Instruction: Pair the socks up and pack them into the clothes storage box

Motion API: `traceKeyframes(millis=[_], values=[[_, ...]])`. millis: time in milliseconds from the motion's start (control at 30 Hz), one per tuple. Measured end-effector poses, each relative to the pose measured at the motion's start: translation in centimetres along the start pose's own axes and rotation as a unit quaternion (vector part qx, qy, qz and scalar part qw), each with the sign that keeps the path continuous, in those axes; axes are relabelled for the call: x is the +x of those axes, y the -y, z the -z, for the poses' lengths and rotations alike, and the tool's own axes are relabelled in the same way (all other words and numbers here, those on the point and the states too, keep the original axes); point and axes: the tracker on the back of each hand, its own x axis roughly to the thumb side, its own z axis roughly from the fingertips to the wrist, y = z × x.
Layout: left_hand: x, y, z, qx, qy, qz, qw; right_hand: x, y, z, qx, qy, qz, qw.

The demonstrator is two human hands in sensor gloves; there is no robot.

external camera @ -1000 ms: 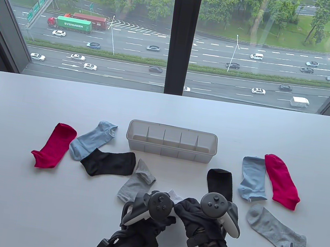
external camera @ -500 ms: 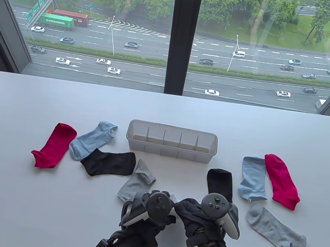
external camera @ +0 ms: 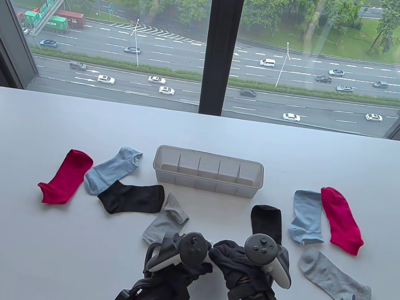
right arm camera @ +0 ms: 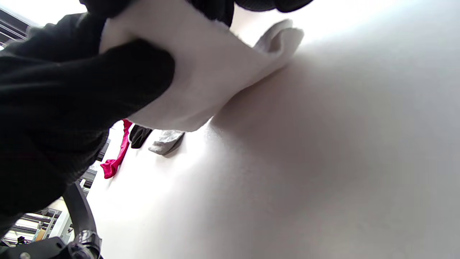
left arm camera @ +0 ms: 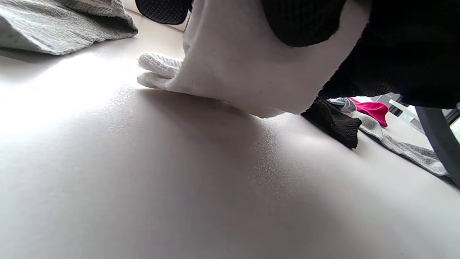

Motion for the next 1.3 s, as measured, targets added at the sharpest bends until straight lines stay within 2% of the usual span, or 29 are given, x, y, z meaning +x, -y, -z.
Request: traceKeyframes(millis=[233,333,400,467,733,800,867,933,1100,1200,1300], values=[[-0.7,-0.1,-0.1,-0.02,-0.01,-0.018,1.0,0.1,0.0,-0.3,0.007,0.019,0.032,0.999],[-0.2,0.0,-0.3,-0.011,-0.018,0.008,1.0,0.2,0.2,-0.3,-0.005,0.018,0.022,1.0],[0.1,-0.1,-0.4,0.014,-0.008,0.012,1.0,-0.1,0.1,-0.2,-0.006,0.011,0.012,1.0],[0.4,-0.2,-0.4,0.031,0.004,0.012,0.999,-0.2,0.2,-0.2,-0.005,0.001,0.042,0.999],[-0.2,0.1,-0.2,-0.016,-0.011,0.014,1.0,0.0,-0.1,0.0,0.014,0.008,0.027,1.0],[-0.1,0.0,-0.3,-0.005,-0.022,0.022,1.0,-0.1,-0.1,0.0,0.013,0.004,0.035,0.999],[0.3,-0.3,-0.4,0.024,-0.004,0.016,1.0,-0.4,-0.1,0.0,0.007,-0.003,0.04,0.999],[0.5,-0.3,-0.3,0.019,-0.004,0.024,1.0,-0.3,-0.1,-0.1,0.006,-0.003,0.045,0.999],[0.1,0.1,-0.1,-0.03,-0.004,0.017,0.999,0.3,0.2,-0.4,-0.02,0.02,-0.017,0.999],[0.0,-0.1,0.0,-0.01,-0.007,0.01,1.0,0.3,0.3,-0.5,-0.025,0.022,-0.021,0.999],[0.2,-0.4,-0.2,0.018,-0.011,0.016,1.0,-0.1,0.1,-0.4,-0.021,0.005,0.022,1.0]])
